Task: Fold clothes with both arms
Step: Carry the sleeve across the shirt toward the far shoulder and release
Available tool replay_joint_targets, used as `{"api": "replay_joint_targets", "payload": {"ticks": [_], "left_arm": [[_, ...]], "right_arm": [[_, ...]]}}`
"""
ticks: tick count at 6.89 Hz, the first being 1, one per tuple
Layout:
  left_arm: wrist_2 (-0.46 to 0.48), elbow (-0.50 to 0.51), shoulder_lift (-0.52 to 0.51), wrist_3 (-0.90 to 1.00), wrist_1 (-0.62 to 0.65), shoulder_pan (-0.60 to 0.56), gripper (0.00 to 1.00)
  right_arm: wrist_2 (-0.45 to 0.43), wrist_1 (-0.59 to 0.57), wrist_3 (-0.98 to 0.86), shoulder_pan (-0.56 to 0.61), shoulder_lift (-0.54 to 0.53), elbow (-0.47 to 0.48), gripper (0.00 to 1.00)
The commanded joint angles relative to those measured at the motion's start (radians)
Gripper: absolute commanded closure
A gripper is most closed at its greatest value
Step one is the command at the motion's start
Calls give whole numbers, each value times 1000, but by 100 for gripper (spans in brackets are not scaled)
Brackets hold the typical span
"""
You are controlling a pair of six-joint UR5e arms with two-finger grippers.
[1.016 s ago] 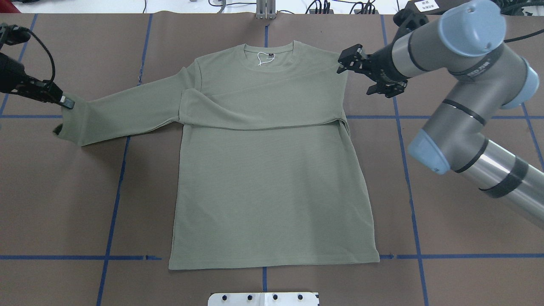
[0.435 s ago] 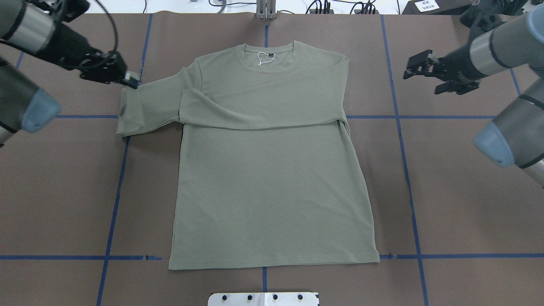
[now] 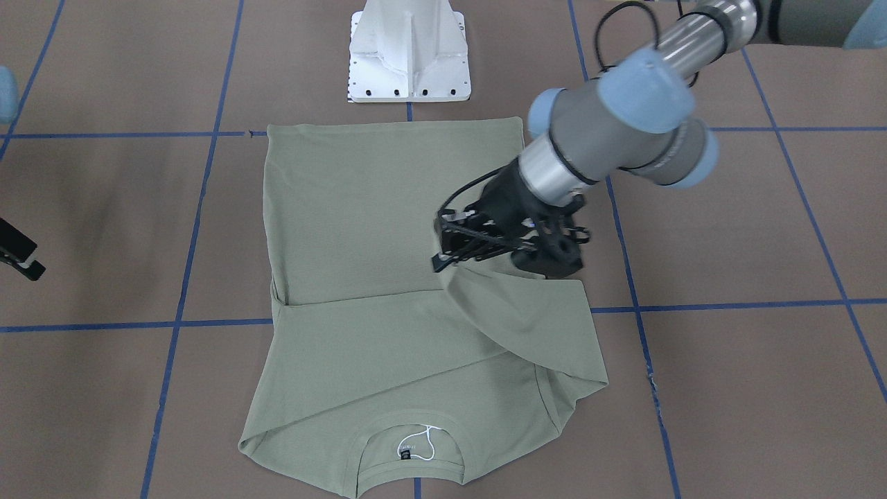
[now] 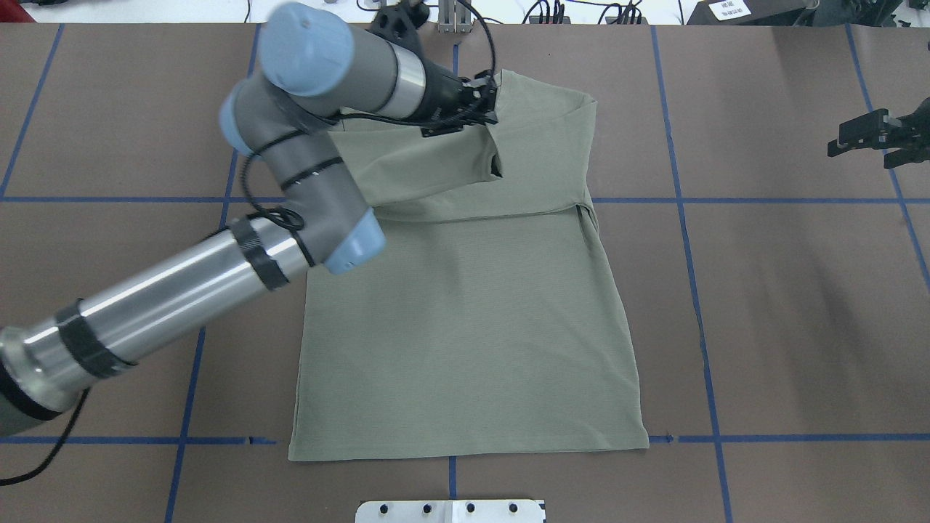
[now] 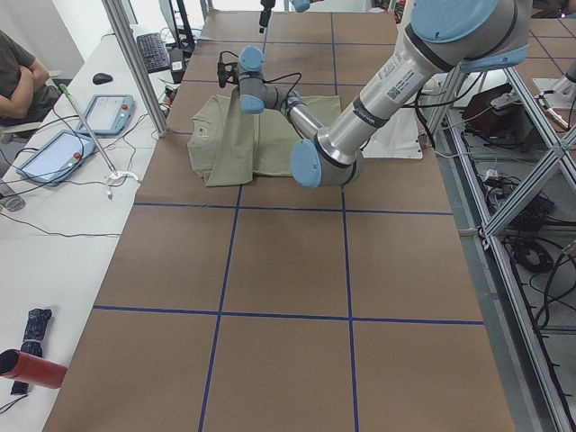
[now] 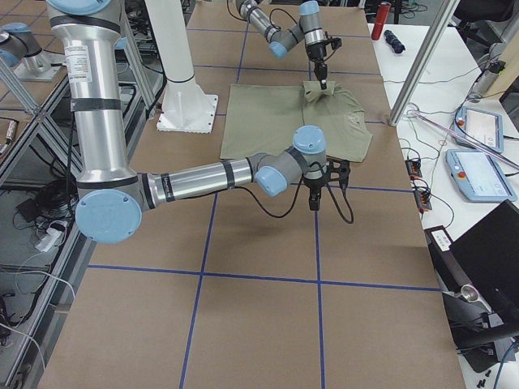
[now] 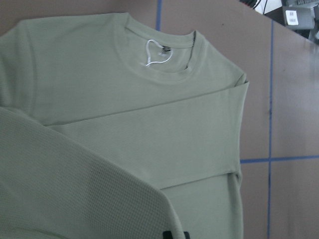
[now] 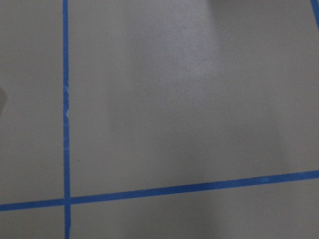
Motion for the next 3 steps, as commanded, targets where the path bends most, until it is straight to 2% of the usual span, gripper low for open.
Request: {"api": "replay_joint_targets", "payload": {"ticks": [1, 3], "left_arm": [[224, 229, -142, -27, -79, 101, 100], [296, 330, -195, -28, -92, 141, 100]], "right_arm": [[12, 1, -37, 19, -7, -16, 0], [15, 2, -32, 20, -24, -14, 0]]}}
